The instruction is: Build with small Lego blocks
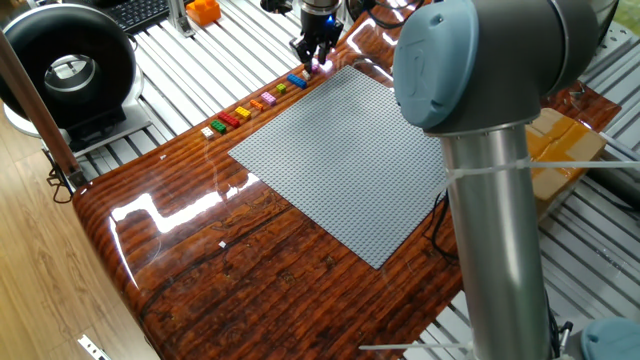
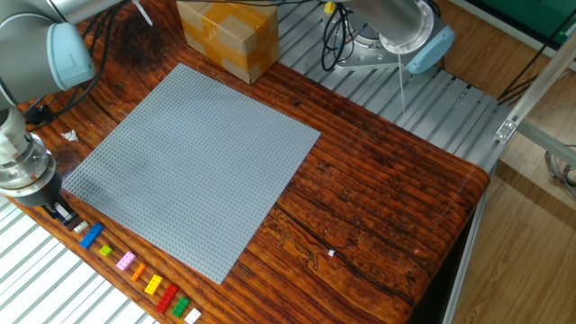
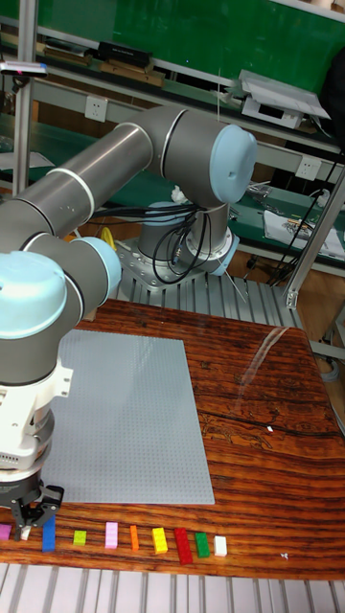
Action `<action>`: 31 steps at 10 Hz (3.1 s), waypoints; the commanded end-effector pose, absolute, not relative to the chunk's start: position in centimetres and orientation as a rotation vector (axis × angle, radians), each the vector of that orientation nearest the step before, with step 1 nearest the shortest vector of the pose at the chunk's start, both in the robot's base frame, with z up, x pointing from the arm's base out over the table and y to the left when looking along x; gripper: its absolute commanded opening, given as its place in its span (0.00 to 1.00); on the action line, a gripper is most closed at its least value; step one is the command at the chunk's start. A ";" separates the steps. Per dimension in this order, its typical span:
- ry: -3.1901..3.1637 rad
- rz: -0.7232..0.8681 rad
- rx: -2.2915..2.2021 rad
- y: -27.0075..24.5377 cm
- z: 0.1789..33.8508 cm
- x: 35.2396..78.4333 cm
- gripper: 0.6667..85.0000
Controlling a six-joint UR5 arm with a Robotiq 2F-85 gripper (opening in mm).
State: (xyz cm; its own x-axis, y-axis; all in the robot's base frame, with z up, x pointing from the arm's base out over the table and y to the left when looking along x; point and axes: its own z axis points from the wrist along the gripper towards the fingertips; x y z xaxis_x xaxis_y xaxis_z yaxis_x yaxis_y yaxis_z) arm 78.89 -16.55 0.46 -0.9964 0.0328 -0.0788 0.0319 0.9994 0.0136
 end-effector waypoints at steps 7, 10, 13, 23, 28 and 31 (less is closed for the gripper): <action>3.068 0.057 0.040 -16.6 0.3 78.6 0.38; 3.066 0.078 0.022 -16.3 0.3 78.6 0.36; 3.068 0.073 0.024 -16.5 0.2 78.6 0.30; 3.070 0.019 0.093 -17.6 1.1 78.3 0.00; 3.084 0.016 0.013 -19.0 3.8 76.5 0.00; 3.090 -0.007 -0.061 -20.8 3.0 74.2 0.00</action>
State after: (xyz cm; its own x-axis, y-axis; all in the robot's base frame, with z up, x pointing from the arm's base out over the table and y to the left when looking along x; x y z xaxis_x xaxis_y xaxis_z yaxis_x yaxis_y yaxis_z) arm 75.77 -19.68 2.89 -0.9985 -0.0075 -0.0547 -0.0072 1.0000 -0.0050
